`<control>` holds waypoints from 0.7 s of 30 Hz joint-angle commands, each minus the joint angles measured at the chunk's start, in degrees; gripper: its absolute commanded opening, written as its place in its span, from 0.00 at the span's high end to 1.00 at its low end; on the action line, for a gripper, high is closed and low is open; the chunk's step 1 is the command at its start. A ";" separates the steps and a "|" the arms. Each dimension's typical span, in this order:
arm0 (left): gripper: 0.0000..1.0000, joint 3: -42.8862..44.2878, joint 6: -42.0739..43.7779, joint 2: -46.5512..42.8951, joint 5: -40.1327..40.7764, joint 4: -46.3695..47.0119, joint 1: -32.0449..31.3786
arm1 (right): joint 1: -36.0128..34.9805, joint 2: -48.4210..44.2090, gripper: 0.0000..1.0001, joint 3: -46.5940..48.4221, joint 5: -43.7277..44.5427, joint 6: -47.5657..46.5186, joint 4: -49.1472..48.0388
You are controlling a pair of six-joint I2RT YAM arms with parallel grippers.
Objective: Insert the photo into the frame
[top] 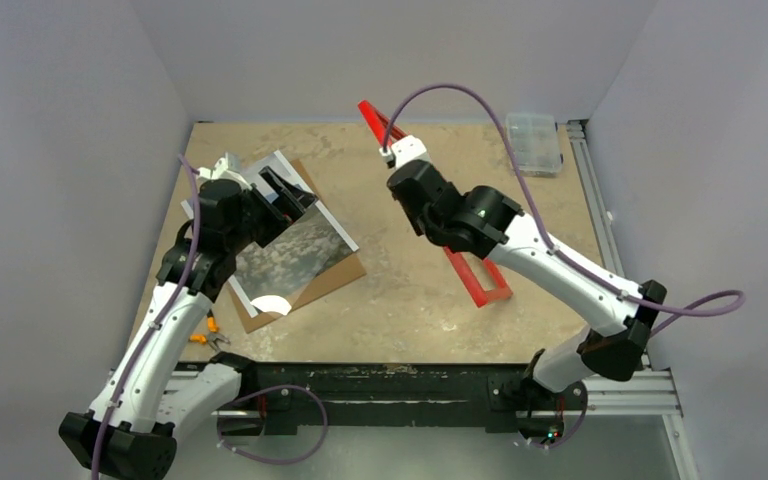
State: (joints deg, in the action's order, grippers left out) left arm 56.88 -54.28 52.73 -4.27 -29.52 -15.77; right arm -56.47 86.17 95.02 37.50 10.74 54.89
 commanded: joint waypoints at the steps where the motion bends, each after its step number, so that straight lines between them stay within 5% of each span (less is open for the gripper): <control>1: 0.05 2.61 2.84 0.08 0.40 -1.44 0.21 | 6.64 -3.81 1.00 4.24 -10.95 7.17 -3.63; 6: 0.05 2.71 3.16 1.47 -0.93 -1.24 0.21 | 16.70 -6.58 1.00 3.52 -22.68 10.36 -4.60; 14: 0.06 2.79 3.34 3.34 -2.73 -0.80 0.21 | 35.80 -8.61 1.00 -1.93 -53.06 17.88 -10.47; 21: 0.06 2.84 3.56 3.92 -3.10 -0.80 0.21 | 40.30 -7.73 1.00 -2.81 -66.75 22.20 -15.05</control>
State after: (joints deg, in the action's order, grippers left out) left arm 57.43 -52.25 56.55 -6.26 -31.09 -15.77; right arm -16.58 78.15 92.79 -12.12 24.34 46.09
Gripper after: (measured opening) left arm 0.945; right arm 0.291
